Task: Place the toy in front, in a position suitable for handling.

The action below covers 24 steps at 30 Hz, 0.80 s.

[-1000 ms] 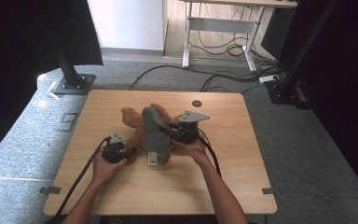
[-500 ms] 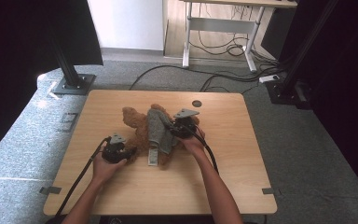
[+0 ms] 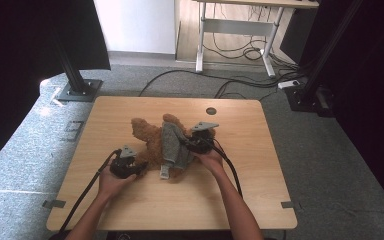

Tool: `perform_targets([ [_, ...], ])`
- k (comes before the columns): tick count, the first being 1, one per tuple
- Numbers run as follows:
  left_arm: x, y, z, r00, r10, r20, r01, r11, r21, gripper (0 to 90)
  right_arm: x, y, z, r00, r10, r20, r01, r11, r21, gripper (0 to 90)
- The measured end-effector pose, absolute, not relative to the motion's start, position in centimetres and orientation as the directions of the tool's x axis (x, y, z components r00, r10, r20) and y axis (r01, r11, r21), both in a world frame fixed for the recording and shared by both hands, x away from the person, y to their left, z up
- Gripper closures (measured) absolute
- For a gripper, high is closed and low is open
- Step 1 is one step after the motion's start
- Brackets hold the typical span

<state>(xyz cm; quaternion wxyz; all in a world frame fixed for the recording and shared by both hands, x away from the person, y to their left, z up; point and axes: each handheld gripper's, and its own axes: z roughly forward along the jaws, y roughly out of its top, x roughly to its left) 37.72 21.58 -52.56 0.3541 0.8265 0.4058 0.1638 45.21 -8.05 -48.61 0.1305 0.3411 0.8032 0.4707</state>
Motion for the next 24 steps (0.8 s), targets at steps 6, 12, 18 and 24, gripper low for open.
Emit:
perform_targets([
  [6, 37.8, 21.8, -52.2, 0.599, 0.801, -0.024, 0.559, -0.396, 0.729, 51.5, 45.0, -8.0, -48.7, -0.728, 0.675, 0.116, 0.427, 0.314, 0.848, 77.5],
  [12, 38.6, 22.6, -51.3, 0.583, 0.809, -0.074, 0.55, -0.326, 0.769, 46.6, 45.0, -8.0, -48.8, -0.727, 0.675, 0.124, 0.431, 0.308, 0.848, 77.6],
  [18, 39.3, 21.9, -50.3, 0.593, 0.802, -0.071, 0.522, -0.316, 0.792, 44.6, 44.9, -8.0, -48.7, -0.727, 0.675, 0.126, 0.433, 0.308, 0.847, 77.5],
  [24, 40.1, 20.8, -51.3, 0.607, 0.791, -0.076, 0.557, -0.356, 0.75, 47.5, 44.9, -8.0, -48.8, -0.726, 0.675, 0.13, 0.433, 0.302, 0.849, 77.5],
])
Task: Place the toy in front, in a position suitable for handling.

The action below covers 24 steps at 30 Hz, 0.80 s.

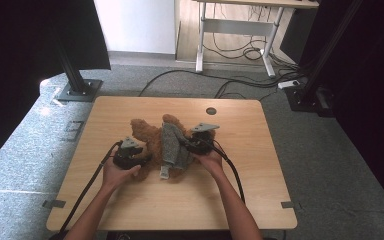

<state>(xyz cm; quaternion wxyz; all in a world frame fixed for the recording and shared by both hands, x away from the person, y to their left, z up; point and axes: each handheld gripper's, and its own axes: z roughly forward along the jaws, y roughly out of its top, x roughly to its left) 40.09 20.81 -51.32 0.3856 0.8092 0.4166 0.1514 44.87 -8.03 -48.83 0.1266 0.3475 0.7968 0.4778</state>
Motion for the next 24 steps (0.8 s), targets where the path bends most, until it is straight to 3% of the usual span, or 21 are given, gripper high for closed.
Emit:
perform_targets([
  [10, 40.0, 19.8, -52.4, 0.635, 0.766, -0.102, 0.592, -0.397, 0.701, 69.7, 43.5, -8.2, -49.3, -0.735, 0.661, 0.152, 0.422, 0.269, 0.866, 77.6],
  [16, 39.5, 19.3, -52.6, 0.637, 0.769, -0.052, 0.574, -0.428, 0.698, 73.1, 43.0, -8.0, -48.7, -0.745, 0.652, 0.142, 0.402, 0.268, 0.876, 77.4],
  [24, 39.5, 19.5, -52.9, 0.633, 0.772, -0.061, 0.578, -0.419, 0.701, 73.3, 43.1, -5.7, -47.3, -0.779, 0.621, 0.089, 0.339, 0.298, 0.892, 77.4],
])
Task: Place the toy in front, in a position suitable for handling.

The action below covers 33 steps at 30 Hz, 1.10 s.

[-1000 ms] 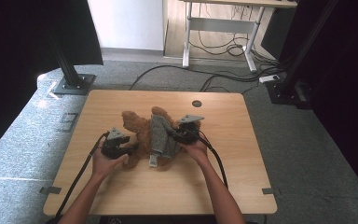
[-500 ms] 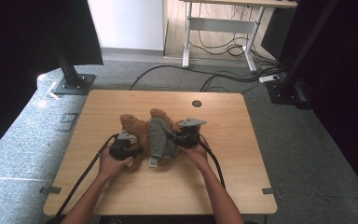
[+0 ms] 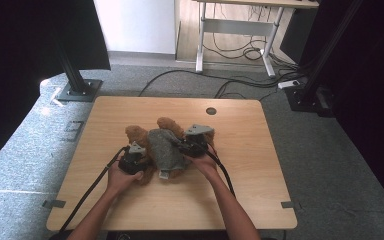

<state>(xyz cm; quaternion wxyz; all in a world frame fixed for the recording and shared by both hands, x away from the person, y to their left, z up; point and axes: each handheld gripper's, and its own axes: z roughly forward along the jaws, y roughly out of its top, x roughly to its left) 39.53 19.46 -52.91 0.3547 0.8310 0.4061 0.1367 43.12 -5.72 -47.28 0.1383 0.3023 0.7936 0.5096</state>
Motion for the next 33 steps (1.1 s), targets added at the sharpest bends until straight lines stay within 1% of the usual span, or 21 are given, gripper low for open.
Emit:
perform_targets([
  [11, 39.4, 19.3, -53.1, 0.628, 0.777, -0.053, 0.575, -0.416, 0.705, 73.3, 44.1, -2.2, -45.7, -0.812, 0.579, 0.071, 0.286, 0.29, 0.913, 77.3],
  [12, 39.4, 19.3, -53.1, 0.627, 0.777, -0.053, 0.575, -0.415, 0.705, 73.3, 44.3, -1.4, -45.4, -0.817, 0.573, 0.062, 0.276, 0.294, 0.915, 77.3],
  [17, 39.4, 19.4, -53.1, 0.627, 0.776, -0.059, 0.575, -0.411, 0.707, 73.2, 45.1, -0.3, -45.7, -0.808, 0.586, 0.061, 0.295, 0.313, 0.903, 77.0],
  [18, 39.4, 19.4, -53.1, 0.626, 0.778, -0.06, 0.575, -0.408, 0.709, 73.2, 45.4, -0.5, -46.0, -0.795, 0.604, 0.063, 0.314, 0.32, 0.894, 76.9],
  [21, 39.4, 19.5, -53.1, 0.627, 0.776, -0.06, 0.574, -0.409, 0.71, 73.2, 45.6, -1.1, -46.1, -0.781, 0.621, 0.069, 0.327, 0.312, 0.892, 76.9],
  [26, 39.3, 19.5, -53.1, 0.625, 0.778, -0.062, 0.576, -0.405, 0.71, 73.1, 45.5, -2.7, -45.9, -0.757, 0.652, 0.039, 0.332, 0.333, 0.882, 76.9],
  [28, 39.3, 19.5, -53.2, 0.624, 0.778, -0.064, 0.576, -0.403, 0.711, 73.1, 45.4, -3.9, -45.8, -0.728, 0.685, 0.012, 0.337, 0.343, 0.877, 76.9],
  [29, 39.3, 19.5, -53.2, 0.624, 0.778, -0.064, 0.576, -0.403, 0.711, 73.1, 45.4, -3.9, -45.8, -0.728, 0.685, 0.012, 0.337, 0.343, 0.877, 76.9],
  [31, 39.3, 19.5, -53.2, 0.623, 0.779, -0.066, 0.576, -0.4, 0.713, 73.1, 45.4, -4.9, -45.9, -0.705, 0.709, 0.005, 0.349, 0.342, 0.872, 76.9],
  [32, 39.3, 19.5, -53.2, 0.623, 0.779, -0.066, 0.576, -0.4, 0.713, 73.0, 45.5, -6.1, -46.0, -0.683, 0.73, 0.012, 0.366, 0.328, 0.871, 76.9],
  [33, 39.3, 19.5, -53.2, 0.622, 0.78, -0.066, 0.576, -0.399, 0.713, 73.0, 45.5, -6.1, -46.0, -0.683, 0.73, 0.012, 0.366, 0.328, 0.871, 76.9],
])
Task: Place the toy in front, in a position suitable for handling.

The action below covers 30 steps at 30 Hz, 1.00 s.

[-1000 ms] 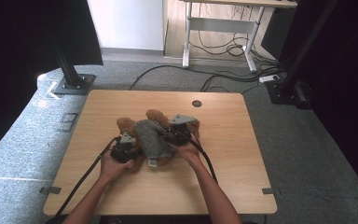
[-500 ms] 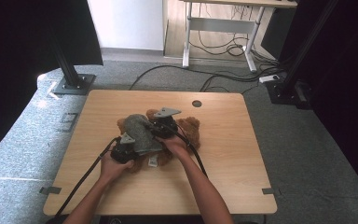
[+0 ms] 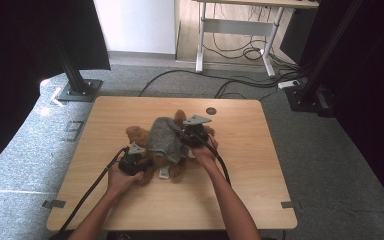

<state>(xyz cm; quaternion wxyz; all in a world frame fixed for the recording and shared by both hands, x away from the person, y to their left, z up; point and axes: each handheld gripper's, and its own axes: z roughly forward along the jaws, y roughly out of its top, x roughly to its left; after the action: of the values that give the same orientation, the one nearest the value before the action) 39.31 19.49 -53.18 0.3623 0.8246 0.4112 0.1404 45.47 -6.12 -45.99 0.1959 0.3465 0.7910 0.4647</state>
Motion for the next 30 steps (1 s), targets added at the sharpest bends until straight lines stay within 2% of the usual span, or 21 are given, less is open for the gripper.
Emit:
perform_targets([
  [3, 39.3, 19.5, -53.2, 0.623, 0.779, -0.065, 0.575, -0.4, 0.714, 72.9, 45.3, -8.3, -46.3, -0.661, 0.749, 0.045, 0.387, 0.289, 0.876, 76.9],
  [15, 39.2, 19.5, -53.2, 0.624, 0.778, -0.065, 0.574, -0.4, 0.714, 72.6, 44.1, -11.0, -46.2, -0.642, 0.766, 0.047, 0.372, 0.257, 0.892, 76.8],
  [30, 39.2, 19.4, -53.2, 0.623, 0.78, -0.061, 0.574, -0.403, 0.713, 72.4, 43.3, -16.2, -47.4, -0.557, 0.824, 0.101, 0.411, 0.168, 0.896, 76.7],
])
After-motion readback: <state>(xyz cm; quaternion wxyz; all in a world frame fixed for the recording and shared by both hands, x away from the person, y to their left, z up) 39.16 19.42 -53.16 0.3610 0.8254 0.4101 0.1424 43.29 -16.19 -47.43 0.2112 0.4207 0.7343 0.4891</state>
